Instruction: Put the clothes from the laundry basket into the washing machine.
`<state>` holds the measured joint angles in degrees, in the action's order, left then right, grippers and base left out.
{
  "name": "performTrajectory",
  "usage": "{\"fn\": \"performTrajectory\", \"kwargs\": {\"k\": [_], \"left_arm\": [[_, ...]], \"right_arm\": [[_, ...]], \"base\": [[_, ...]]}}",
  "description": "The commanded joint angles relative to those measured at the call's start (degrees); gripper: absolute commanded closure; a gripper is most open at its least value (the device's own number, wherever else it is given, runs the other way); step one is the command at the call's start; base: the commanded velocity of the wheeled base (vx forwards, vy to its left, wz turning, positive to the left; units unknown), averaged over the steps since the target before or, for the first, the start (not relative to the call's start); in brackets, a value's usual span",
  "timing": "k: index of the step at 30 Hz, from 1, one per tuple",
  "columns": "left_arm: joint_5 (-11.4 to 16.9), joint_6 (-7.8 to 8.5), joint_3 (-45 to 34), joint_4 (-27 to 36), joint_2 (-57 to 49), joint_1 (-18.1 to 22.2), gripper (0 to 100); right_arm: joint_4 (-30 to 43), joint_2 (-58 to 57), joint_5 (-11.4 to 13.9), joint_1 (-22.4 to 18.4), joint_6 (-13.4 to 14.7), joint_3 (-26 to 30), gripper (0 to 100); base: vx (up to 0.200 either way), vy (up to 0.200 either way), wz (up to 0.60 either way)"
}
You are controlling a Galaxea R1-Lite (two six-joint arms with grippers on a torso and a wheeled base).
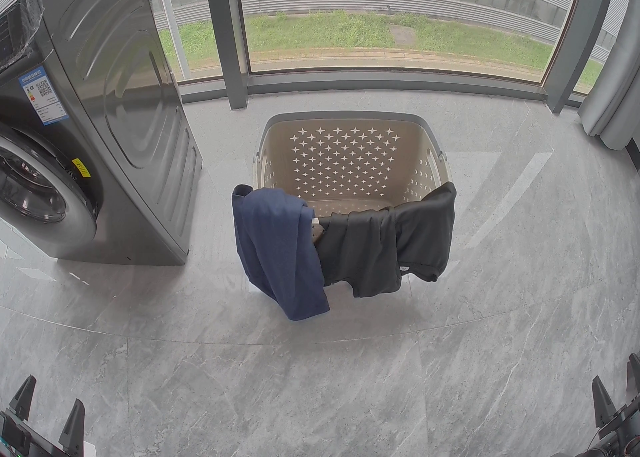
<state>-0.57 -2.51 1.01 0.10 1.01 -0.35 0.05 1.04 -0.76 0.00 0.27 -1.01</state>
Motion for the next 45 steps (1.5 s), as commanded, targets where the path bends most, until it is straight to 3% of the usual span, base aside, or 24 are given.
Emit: {"fn": "performTrajectory", "kwargs": {"k": [1,13,34,45], "left_arm": [[0.0,-0.04,-0.9,0.0,-1.0,0.0,0],[0.0,-0.04,-0.9,0.0,-1.0,0.0,0],[-0.3,-0.21,-0.9,0.0,-1.0,0.0,0],[-0.4,-0.21,-0.9,0.0,-1.0,0.0,0]], "right_arm": [[0.0,-0.3,0.0,0.0,0.0,0.9,0],[0.0,-0.3,0.0,0.0,0.0,0.9,0],[0.0,-0.3,0.0,0.0,0.1,0.9,0],[0.0,-0.3,0.0,0.0,0.1,0.9,0]], "base": [[0.200,0.000,0.00],[0.200,0.000,0.00],[0.000,-0.086,0.00],[0.200,0.000,0.00]]}}
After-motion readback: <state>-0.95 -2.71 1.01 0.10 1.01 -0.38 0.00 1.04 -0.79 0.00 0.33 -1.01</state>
